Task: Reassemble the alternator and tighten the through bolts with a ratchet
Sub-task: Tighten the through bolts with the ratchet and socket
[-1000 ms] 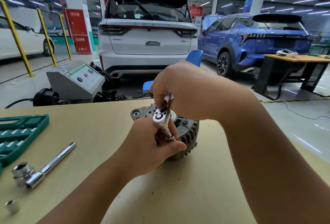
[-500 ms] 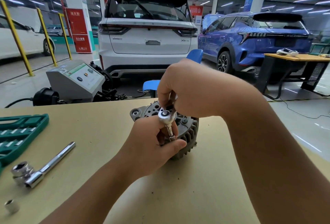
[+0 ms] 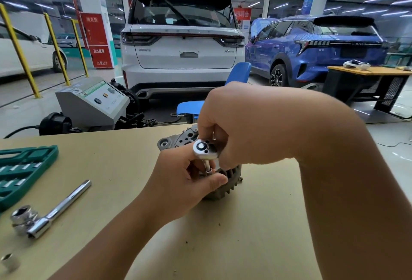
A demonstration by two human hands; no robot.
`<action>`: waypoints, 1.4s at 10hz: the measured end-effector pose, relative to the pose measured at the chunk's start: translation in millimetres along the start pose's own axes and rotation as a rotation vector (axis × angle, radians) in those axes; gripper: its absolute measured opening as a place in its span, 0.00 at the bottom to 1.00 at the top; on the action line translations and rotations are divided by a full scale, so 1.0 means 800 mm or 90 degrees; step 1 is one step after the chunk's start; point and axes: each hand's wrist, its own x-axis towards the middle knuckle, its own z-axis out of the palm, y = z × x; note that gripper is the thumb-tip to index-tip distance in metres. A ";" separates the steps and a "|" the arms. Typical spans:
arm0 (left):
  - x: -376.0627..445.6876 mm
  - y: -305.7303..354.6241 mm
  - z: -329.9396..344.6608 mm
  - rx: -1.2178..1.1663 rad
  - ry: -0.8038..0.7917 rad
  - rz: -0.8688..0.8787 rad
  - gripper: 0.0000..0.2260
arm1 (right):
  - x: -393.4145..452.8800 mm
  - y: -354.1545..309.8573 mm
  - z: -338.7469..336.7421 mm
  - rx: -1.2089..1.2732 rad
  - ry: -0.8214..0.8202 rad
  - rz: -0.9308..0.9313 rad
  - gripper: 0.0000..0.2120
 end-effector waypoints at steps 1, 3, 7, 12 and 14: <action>-0.002 -0.004 -0.001 -0.025 0.020 -0.023 0.11 | 0.009 0.003 0.009 -0.056 0.029 -0.015 0.15; -0.004 -0.017 -0.003 -0.095 0.017 -0.087 0.15 | 0.032 0.005 0.022 -0.068 0.100 0.000 0.16; 0.000 -0.022 -0.017 -0.325 -0.035 -0.131 0.07 | 0.044 0.004 0.032 -0.078 0.076 -0.004 0.16; 0.005 -0.020 -0.025 -0.284 -0.128 -0.142 0.08 | 0.005 -0.005 0.004 -0.014 0.056 0.019 0.18; 0.004 -0.021 -0.023 -0.245 -0.104 -0.132 0.06 | 0.028 -0.007 0.013 -0.039 0.086 0.061 0.16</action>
